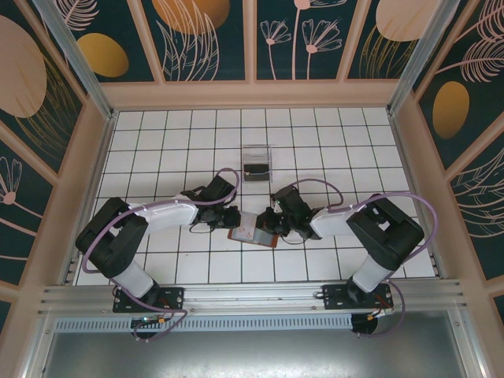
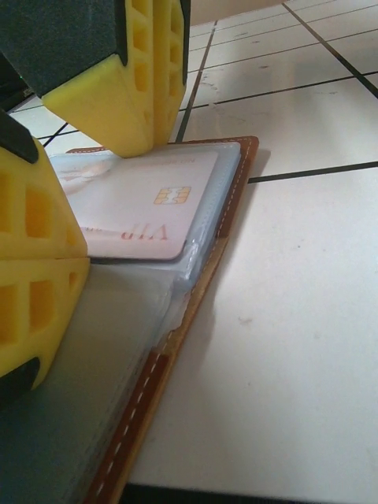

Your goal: Take the credit cards out of the card holder

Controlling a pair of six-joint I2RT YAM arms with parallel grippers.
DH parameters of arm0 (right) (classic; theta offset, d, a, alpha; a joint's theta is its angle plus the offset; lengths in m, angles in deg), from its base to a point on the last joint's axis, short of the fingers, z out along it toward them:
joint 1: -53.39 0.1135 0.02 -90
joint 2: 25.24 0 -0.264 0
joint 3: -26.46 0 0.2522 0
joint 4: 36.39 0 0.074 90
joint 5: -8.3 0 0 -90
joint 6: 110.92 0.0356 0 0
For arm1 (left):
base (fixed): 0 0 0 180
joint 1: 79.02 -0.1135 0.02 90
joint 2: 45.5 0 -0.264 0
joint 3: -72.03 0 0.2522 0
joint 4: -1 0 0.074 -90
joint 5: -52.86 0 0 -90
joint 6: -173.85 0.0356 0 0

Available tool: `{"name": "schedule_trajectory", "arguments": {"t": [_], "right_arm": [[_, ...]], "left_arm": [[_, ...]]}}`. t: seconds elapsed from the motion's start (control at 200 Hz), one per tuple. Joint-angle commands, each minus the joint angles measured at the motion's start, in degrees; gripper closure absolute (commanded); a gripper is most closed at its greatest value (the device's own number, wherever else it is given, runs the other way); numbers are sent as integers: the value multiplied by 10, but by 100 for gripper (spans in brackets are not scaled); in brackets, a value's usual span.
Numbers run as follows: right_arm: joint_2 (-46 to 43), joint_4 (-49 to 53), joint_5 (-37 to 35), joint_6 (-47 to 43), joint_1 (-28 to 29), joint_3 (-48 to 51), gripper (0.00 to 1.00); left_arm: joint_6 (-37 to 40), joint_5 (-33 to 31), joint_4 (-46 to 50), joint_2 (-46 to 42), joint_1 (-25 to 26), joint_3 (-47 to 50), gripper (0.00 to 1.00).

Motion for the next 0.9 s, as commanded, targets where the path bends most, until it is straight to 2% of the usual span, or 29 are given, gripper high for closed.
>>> {"name": "schedule_trajectory", "arguments": {"t": [0.0,0.155,0.33,0.52,0.896], "right_arm": [[-20,24,-14,5,-9,25,96],[-37,12,-9,3,-13,35,96],[-18,-29,19,4,-13,34,87],[-3,-39,32,5,-13,22,82],[6,-38,40,0,-13,6,81]], "left_arm": [[-9,-21,45,21,6,17,82],[-14,-22,44,21,6,19,82],[-16,-22,45,24,9,14,82],[-19,-22,45,26,11,13,82],[-19,-23,46,26,12,13,82]]}}
